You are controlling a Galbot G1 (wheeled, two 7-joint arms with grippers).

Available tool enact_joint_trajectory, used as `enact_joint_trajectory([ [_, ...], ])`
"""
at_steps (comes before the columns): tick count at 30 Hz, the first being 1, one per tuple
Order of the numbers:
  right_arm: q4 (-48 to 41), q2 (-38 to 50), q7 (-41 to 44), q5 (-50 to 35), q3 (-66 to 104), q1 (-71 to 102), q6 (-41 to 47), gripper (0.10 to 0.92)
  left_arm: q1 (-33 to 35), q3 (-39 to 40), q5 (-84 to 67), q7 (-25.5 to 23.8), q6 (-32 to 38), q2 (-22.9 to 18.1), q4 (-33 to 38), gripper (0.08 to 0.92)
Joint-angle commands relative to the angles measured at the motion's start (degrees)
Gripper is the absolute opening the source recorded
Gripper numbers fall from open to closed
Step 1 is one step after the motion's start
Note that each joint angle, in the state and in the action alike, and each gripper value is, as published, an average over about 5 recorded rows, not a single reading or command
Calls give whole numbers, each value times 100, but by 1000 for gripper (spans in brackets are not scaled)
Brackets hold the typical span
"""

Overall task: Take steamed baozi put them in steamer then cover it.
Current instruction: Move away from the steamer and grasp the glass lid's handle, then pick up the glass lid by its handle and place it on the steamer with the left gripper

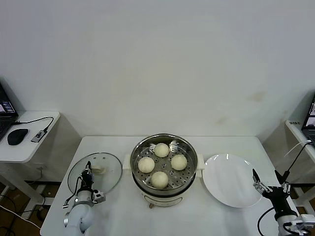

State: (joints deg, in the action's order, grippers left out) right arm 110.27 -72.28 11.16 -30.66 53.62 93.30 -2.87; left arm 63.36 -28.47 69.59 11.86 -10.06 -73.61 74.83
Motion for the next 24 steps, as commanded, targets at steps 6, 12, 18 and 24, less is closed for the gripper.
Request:
enact_joint_trajectory([
  [6, -86, 33, 9, -18, -57, -124, -16, 823, 830, -186, -467, -382, -662, 62, 1791, 139],
  [12, -148, 62, 19, -22, -111, -197, -48, 823, 1373, -211, 66, -728, -1564, 229, 2742, 139],
  [18, -312, 112, 28, -51, -124, -295, -104, 823, 1623, -572, 509, -1290, -1838, 280, 3185, 139],
  [24, -311, 36, -85, 66, -119, -434, 13, 823, 1751, -719, 880, -1985, -2142, 172, 3997, 139],
])
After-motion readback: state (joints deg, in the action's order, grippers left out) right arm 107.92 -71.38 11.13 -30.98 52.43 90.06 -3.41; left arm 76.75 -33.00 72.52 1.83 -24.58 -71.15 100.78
